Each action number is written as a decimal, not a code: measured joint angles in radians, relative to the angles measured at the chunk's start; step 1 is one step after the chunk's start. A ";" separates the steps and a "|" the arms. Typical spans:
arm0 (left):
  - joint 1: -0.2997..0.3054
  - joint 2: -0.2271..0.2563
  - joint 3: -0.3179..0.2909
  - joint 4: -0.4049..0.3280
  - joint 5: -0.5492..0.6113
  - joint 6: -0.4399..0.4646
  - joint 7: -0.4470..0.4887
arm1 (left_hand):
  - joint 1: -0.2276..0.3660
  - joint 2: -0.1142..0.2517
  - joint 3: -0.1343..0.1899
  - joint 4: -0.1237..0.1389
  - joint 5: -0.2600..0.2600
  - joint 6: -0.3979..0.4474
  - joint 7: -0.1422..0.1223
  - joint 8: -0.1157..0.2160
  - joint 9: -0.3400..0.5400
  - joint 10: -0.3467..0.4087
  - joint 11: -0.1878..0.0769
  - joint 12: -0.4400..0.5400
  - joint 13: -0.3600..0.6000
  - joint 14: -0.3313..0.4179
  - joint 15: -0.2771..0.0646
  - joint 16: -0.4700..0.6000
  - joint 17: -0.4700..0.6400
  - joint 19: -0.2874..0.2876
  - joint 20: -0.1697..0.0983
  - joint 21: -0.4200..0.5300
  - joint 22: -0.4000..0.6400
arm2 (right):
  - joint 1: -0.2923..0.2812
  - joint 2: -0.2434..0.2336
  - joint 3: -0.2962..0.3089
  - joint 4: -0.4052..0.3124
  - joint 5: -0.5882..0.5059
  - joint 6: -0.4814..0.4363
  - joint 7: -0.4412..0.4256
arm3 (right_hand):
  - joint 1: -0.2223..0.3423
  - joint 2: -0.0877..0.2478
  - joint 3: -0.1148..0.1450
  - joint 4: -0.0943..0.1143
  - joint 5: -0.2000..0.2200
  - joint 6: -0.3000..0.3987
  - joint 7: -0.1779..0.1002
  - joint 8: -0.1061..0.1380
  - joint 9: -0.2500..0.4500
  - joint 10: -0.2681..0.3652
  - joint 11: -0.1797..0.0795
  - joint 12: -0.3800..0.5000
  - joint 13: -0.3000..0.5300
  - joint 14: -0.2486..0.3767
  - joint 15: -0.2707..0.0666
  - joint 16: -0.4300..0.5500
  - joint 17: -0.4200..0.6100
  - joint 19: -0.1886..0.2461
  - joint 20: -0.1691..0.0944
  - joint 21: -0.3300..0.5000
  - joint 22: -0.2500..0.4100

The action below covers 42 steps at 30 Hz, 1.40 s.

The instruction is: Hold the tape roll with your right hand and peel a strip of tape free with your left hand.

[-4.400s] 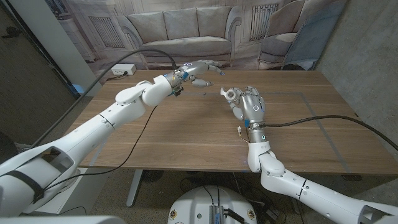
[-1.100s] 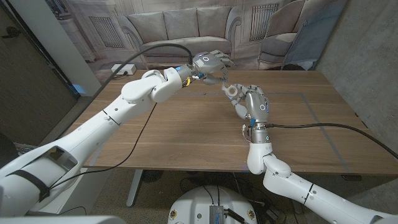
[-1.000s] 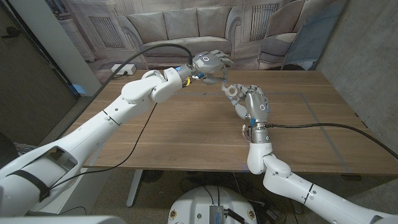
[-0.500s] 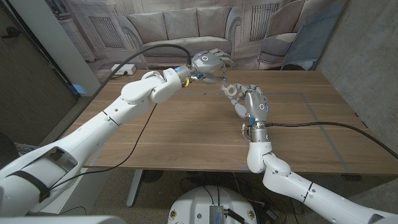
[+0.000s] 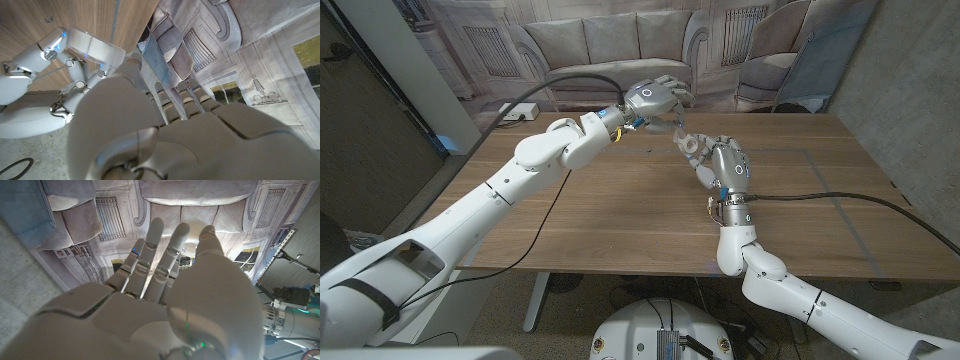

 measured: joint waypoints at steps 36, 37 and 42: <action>0.047 0.000 -0.026 -0.020 0.033 0.051 0.109 | 0.031 -0.019 0.024 -0.035 0.002 0.014 0.037 0.026 0.017 0.060 -0.007 0.008 0.009 0.020 0.001 -0.005 -0.014 0.002 -0.012 0.015 0.000 | -0.011 0.004 0.014 -0.002 0.022 0.001 0.012 | 0.015 -0.005 0.002 -0.002 0.004 0.000 0.000 0.000 0.000 0.005 0.005 0.000 0.009 0.000 0.000 -0.015 0.028 -0.009 0.002 0.022 -0.005; 0.049 0.001 -0.027 -0.022 0.034 0.052 0.109 | 0.037 -0.024 0.025 -0.036 0.005 0.019 0.042 0.029 0.017 0.060 -0.007 0.008 0.009 0.020 0.001 -0.005 -0.014 0.002 -0.012 0.015 0.000 | -0.012 0.004 0.015 -0.003 0.024 0.002 0.012 | 0.015 -0.005 0.002 -0.002 0.004 0.000 0.000 0.000 0.000 0.005 0.005 0.000 0.009 0.000 0.000 -0.015 0.028 -0.009 0.002 0.022 -0.005; 0.056 0.001 -0.032 -0.026 0.042 0.062 0.124 | 0.048 -0.028 0.029 -0.040 0.005 0.028 0.050 0.032 0.023 0.067 -0.003 0.008 0.009 0.020 0.001 -0.005 -0.014 0.002 -0.012 0.015 -0.001 | -0.015 0.004 0.020 -0.006 0.026 0.007 0.010 | 0.019 -0.008 0.002 -0.002 0.004 0.000 0.000 0.000 0.000 0.005 0.005 0.000 0.008 0.000 0.000 -0.015 0.032 -0.013 -0.002 0.026 -0.005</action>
